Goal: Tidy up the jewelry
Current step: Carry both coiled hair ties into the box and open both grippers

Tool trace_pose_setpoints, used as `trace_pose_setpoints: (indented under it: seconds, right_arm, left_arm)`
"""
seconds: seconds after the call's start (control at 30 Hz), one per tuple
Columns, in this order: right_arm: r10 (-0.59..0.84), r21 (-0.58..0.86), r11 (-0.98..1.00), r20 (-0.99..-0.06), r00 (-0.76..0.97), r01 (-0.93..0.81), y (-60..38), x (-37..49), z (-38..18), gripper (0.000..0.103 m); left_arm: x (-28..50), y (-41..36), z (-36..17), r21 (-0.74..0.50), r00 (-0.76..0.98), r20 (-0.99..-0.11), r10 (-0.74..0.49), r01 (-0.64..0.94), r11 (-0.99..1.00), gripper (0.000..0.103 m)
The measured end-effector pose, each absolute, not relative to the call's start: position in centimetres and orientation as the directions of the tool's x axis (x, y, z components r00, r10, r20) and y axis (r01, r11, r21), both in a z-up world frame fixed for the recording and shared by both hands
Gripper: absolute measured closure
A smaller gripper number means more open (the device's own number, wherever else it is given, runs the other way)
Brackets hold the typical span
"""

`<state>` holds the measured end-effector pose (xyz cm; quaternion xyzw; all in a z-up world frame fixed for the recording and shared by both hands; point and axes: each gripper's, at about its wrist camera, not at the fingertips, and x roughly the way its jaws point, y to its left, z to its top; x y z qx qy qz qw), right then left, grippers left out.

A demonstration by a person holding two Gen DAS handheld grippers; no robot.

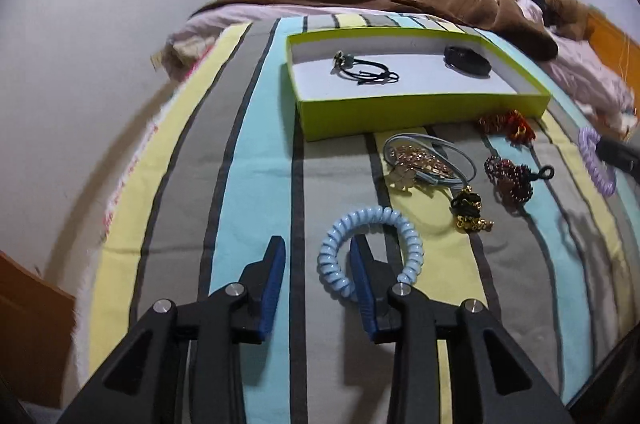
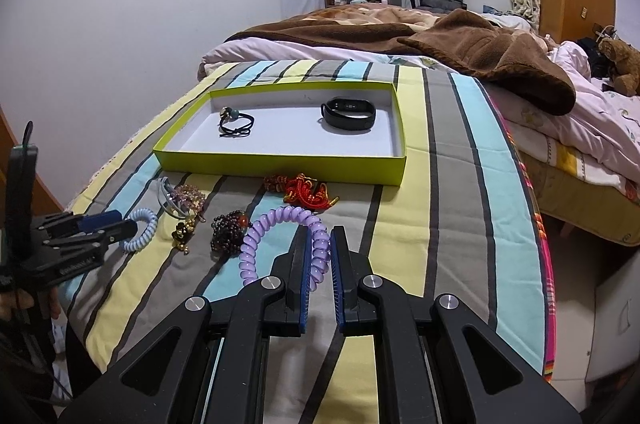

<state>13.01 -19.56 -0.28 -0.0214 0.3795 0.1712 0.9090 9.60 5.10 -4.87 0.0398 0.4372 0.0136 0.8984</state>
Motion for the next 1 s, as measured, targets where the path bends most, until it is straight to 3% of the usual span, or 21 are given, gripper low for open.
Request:
trace_pose_setpoints:
  seconds: [0.2, 1.0]
  right_arm:
    - [0.298, 0.094, 0.940, -0.697, 0.652, -0.328, -19.5, 13.1, -0.2, 0.093]
    - [0.310, 0.108, 0.940, -0.668, 0.676, -0.324, -19.4, 14.2, 1.5, 0.093]
  left_arm:
    - [9.5, 4.1, -4.9, 0.129, 0.623, -0.780, 0.061, 0.064, 0.990, 0.092]
    - [9.3, 5.9, 0.7, -0.014, 0.726, -0.685, -0.057, 0.065, 0.998, 0.093]
